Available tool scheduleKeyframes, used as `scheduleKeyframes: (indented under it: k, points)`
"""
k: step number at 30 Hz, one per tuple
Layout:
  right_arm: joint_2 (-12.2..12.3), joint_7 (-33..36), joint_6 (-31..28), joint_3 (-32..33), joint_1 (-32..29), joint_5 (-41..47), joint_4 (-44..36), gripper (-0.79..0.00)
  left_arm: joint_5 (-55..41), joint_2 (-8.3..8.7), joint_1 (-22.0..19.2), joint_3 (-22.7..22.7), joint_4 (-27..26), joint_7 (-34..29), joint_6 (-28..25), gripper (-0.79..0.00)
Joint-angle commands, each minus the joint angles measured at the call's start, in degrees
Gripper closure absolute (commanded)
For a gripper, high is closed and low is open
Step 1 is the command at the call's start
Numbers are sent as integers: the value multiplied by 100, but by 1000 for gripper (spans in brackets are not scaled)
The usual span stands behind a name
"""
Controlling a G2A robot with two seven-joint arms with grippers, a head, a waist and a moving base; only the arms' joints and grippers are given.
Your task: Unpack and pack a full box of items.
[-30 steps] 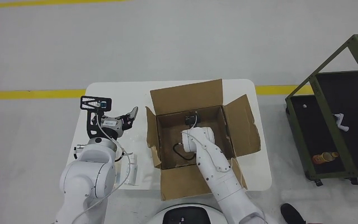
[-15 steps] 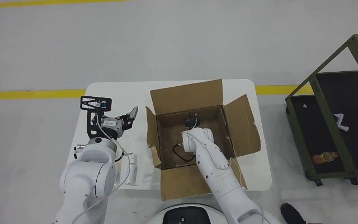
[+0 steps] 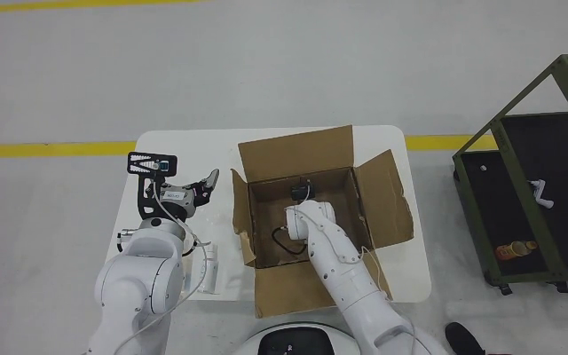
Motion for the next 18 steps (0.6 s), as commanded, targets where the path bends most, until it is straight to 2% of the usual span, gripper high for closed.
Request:
scheduleKeyframes:
  k: [1,7,15,17,18]
  points:
    - [-8,-27,14,-11,20,8,65,-302,0,0,0,0,0,0,0,-785]
    - [-27,-56,38,-35,63,23,223,-286,0,0,0,0,0,0,0,-785]
    - [-39,-164,57,-15,139,66,462,-225,0,0,0,0,0,0,0,-785]
    - [-46,-172,80,-19,161,74,499,-151,0,0,0,0,0,0,0,-785]
    - [-49,-176,87,-22,171,79,513,-89,0,0,0,0,0,0,0,-785]
